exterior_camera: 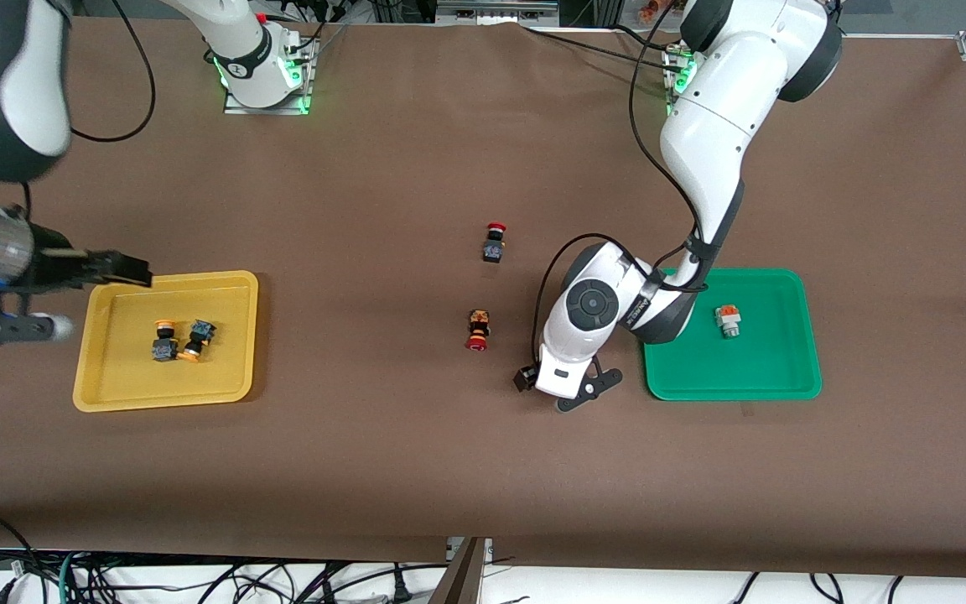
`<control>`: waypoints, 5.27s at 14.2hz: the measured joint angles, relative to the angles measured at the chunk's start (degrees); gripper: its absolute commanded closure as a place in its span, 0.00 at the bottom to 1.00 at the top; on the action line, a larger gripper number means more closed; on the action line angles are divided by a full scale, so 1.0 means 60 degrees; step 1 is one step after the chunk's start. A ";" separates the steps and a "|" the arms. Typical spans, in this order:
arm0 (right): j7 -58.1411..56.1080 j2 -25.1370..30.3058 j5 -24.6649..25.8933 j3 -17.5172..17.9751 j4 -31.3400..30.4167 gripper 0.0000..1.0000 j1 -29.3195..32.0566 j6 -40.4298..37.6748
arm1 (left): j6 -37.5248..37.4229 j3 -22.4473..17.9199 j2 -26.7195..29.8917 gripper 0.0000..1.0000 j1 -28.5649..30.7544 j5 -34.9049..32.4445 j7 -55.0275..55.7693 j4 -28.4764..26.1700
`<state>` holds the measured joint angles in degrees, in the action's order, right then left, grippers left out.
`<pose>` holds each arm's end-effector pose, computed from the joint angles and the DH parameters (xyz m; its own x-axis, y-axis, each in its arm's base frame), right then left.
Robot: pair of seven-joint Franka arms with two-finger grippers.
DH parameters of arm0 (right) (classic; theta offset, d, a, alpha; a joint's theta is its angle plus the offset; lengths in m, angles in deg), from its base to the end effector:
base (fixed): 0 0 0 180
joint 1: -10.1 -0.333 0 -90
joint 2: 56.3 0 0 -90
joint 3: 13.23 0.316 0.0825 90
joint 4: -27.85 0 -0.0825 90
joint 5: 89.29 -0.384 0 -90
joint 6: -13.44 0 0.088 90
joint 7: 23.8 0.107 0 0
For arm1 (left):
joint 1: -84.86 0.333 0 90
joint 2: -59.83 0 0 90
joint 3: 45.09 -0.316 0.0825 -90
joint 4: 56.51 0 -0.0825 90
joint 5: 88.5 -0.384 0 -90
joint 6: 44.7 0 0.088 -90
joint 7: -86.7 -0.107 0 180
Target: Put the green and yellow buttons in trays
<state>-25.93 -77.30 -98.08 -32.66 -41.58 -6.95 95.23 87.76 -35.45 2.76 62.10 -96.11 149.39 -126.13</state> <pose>0.6421 0.0334 0.5689 0.9913 0.0230 -0.1299 0.0181 -0.9991 -0.0388 0.6678 -0.3771 0.1809 0.8628 0.5050 0.0223 0.4994 -0.8585 0.1165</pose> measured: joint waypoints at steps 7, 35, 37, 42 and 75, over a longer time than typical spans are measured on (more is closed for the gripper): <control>0.0000 0.2440 0.1193 0.2735 -0.1830 0.00 0.2267 -0.0065 | -0.0111 -0.0036 0.0022 1.00 -0.0233 -0.1326 -0.0753 -0.0175; -0.0005 0.2427 0.1484 0.3074 -0.2256 0.00 0.2336 0.0222 | -0.2416 0.1219 0.3782 0.00 0.4310 -0.1122 -0.6761 -0.4100; -0.0005 0.2425 0.1489 0.3074 -0.2251 0.00 0.2336 0.0227 | -0.3518 0.1359 0.4066 0.00 0.4244 -0.1113 -0.6769 -0.3034; -0.0005 0.2405 0.1495 0.3074 -0.2235 0.00 0.2336 0.0235 | -0.5438 0.1504 0.5446 0.00 0.4416 -0.0156 -0.7048 -0.1899; -0.0005 0.2389 0.1500 0.3063 -0.2223 0.00 0.2346 0.0242 | -0.7528 -0.1512 0.8715 0.00 0.3818 0.1695 -0.9690 -0.3371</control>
